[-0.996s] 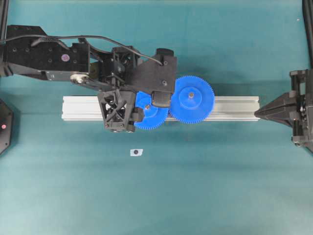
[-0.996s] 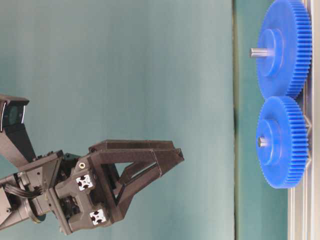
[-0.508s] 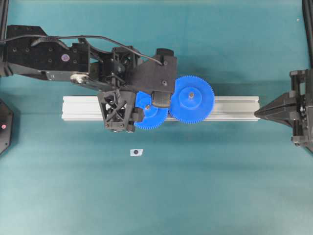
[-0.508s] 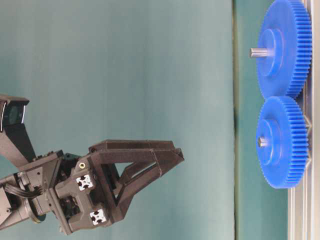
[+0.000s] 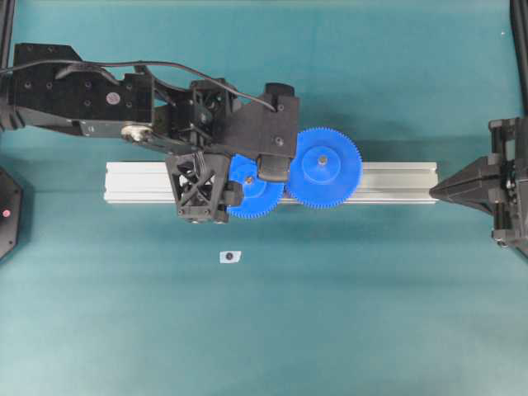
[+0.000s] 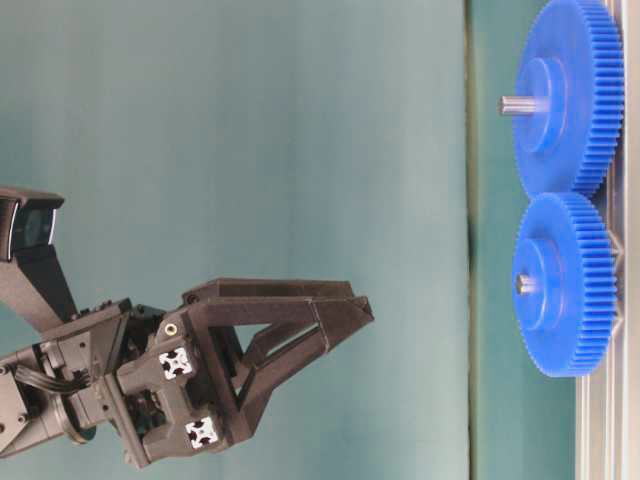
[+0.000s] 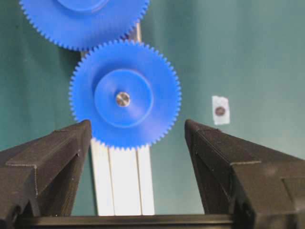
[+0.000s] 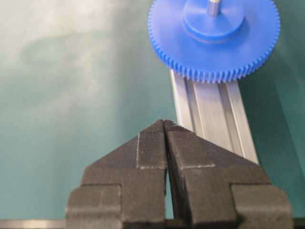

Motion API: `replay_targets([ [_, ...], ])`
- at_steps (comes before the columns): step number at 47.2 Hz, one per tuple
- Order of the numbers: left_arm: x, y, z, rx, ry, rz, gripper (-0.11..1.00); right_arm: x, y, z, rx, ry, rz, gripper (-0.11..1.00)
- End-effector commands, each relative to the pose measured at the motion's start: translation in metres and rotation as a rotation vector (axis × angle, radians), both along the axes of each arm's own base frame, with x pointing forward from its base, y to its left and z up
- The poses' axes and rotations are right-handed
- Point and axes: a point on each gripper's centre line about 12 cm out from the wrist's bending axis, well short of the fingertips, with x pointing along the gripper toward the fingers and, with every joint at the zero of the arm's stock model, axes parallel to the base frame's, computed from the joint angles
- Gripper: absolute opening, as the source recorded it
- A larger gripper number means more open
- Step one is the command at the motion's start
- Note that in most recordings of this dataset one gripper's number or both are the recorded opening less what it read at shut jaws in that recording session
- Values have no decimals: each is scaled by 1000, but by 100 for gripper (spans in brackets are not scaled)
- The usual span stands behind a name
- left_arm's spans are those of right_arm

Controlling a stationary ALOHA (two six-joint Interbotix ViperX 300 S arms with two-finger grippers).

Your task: Find the location of the shaft and insert the small gear.

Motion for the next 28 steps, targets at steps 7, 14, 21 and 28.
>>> replay_targets([
  [7, 1, -1, 12, 7, -36, -5, 75, 2, 0, 3, 9, -16, -7, 2],
  [14, 1, -1, 15, 6, -44, -5, 75, 2, 0, 3, 9, -16, -7, 2],
  [21, 2, 0, 19, 7, -55, -5, 75, 2, 0, 3, 7, -17, -7, 2],
  [28, 1, -1, 19, 8, -56, -8, 75, 2, 0, 3, 7, -16, -7, 3],
])
